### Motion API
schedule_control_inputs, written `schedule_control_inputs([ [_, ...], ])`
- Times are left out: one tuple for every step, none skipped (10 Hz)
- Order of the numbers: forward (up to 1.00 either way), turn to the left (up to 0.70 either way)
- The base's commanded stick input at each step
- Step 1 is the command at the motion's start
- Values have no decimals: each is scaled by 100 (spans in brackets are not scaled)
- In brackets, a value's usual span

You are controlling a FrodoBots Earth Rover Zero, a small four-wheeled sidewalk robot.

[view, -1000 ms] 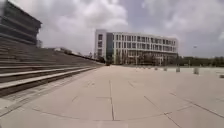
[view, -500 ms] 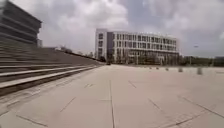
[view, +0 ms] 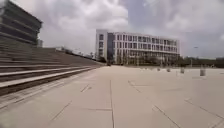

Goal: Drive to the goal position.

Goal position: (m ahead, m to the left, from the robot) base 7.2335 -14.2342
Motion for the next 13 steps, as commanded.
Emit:
schedule_control_inputs([
  [50, -2],
  [50, -2],
  [50, -2],
  [50, -2],
  [50, -2],
  [50, -2],
  [50, -2],
  [50, -2],
  [50, -2],
  [50, -2],
  [50, -2],
  [50, -2],
  [50, -2],
])
